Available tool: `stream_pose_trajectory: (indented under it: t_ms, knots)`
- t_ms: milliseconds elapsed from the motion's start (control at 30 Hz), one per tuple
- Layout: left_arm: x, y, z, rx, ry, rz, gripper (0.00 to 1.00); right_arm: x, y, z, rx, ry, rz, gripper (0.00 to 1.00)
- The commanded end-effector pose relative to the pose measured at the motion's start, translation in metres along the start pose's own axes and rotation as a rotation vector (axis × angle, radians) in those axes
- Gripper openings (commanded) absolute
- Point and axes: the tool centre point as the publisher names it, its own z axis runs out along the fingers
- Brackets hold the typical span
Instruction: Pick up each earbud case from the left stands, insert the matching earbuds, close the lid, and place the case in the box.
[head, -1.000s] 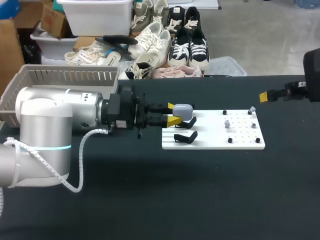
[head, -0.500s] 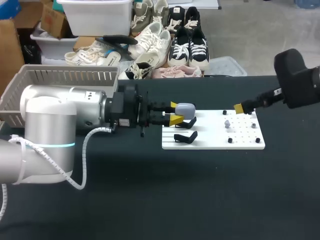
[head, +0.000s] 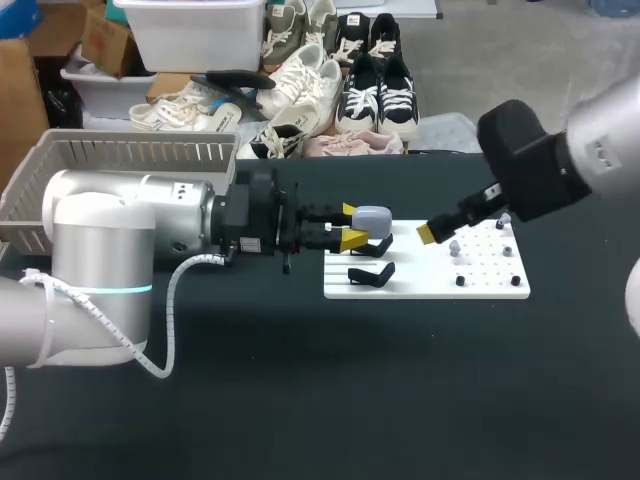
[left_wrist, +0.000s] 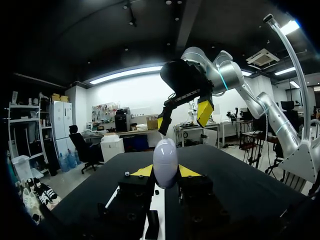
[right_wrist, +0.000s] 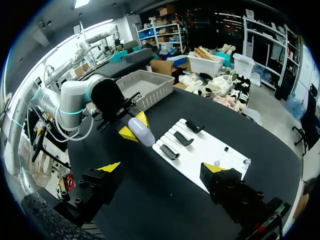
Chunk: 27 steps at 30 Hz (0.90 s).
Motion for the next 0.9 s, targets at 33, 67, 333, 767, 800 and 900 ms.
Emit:
stream_pose_trajectory:
  t_ms: [33, 67, 333, 767, 800, 900]
  knots:
    - [0.001, 0.000, 0.000, 0.000, -0.003, 0.002, 0.00, -0.007, 0.011, 0.016, 0.142, 0.011, 0.003, 1.00]
    - [0.001, 0.000, 0.000, 0.000, -0.003, 0.002, 0.00, -0.007, 0.012, 0.018, 0.137, 0.012, 0.004, 1.00]
    - [0.001, 0.000, 0.000, 0.000, -0.003, 0.002, 0.00, -0.016, 0.020, 0.032, 0.117, 0.018, 0.002, 1.00]
    - [0.001, 0.000, 0.000, 0.000, -0.003, 0.002, 0.00, -0.028, 0.018, 0.049, 0.121, 0.044, -0.017, 1.00]
    - [0.001, 0.000, 0.000, 0.000, -0.003, 0.002, 0.00, -0.029, 0.017, 0.050, 0.122, 0.044, -0.017, 1.00]
    - [0.001, 0.000, 0.000, 0.000, -0.003, 0.002, 0.00, -0.030, 0.014, 0.051, 0.127, 0.047, -0.014, 1.00]
